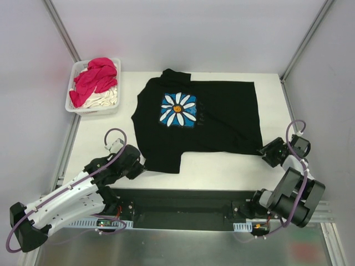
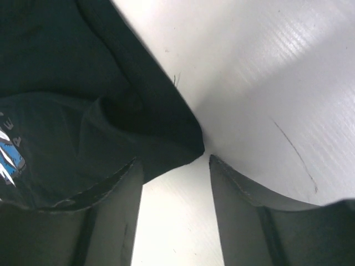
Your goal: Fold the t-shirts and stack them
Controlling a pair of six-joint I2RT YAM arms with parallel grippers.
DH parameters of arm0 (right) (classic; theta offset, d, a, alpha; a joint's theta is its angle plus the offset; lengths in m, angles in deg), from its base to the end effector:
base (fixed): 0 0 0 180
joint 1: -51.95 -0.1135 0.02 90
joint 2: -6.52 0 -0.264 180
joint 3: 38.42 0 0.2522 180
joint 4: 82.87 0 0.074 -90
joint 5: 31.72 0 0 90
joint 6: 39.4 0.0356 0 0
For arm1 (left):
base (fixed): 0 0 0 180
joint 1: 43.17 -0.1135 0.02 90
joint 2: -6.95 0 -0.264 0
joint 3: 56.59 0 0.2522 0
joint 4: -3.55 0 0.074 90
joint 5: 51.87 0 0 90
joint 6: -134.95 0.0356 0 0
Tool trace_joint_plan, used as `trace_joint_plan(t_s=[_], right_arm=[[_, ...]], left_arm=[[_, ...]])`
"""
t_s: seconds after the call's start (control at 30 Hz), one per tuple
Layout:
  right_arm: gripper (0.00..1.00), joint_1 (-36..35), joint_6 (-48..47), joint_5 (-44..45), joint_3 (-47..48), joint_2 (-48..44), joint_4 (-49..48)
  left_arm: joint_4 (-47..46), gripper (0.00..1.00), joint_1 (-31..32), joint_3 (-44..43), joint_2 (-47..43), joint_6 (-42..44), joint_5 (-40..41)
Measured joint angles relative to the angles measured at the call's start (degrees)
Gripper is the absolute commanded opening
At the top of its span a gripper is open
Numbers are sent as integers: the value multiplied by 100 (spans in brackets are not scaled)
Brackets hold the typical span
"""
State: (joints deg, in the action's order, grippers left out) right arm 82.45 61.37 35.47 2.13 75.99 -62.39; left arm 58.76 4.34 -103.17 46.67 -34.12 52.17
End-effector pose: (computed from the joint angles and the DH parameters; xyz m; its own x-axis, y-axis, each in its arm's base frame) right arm 0.1946 -0.0986 0.1577 -0.5959 0.5509 -0.5843 0.3683 0.8340 0.4108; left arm 0.1006 -0.0970 0.2312 -0.6912 -0.6557 -0.3040 -0.3806 0.6878 -0.6182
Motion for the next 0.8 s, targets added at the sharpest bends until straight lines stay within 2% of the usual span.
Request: trace_joint_plan(t_s=[0.13, 0.17, 0.27, 0.5, 0.8], right_arm=[[36, -13, 74, -66, -9, 229, -317], [24, -17, 101, -92, -9, 299, -393], [1, -28, 114, -92, -4, 452, -483], [1, -35, 94, 0, 238, 514, -114], [1, -37, 87, 131, 868, -35, 634]], left_arm=[[2, 0, 0, 0, 0, -2, 0], [2, 0, 0, 0, 0, -2, 0], [2, 0, 0, 0, 0, -2, 0], [155, 0, -37, -111, 105, 31, 22], [350, 0, -356, -960, 144, 367, 214]])
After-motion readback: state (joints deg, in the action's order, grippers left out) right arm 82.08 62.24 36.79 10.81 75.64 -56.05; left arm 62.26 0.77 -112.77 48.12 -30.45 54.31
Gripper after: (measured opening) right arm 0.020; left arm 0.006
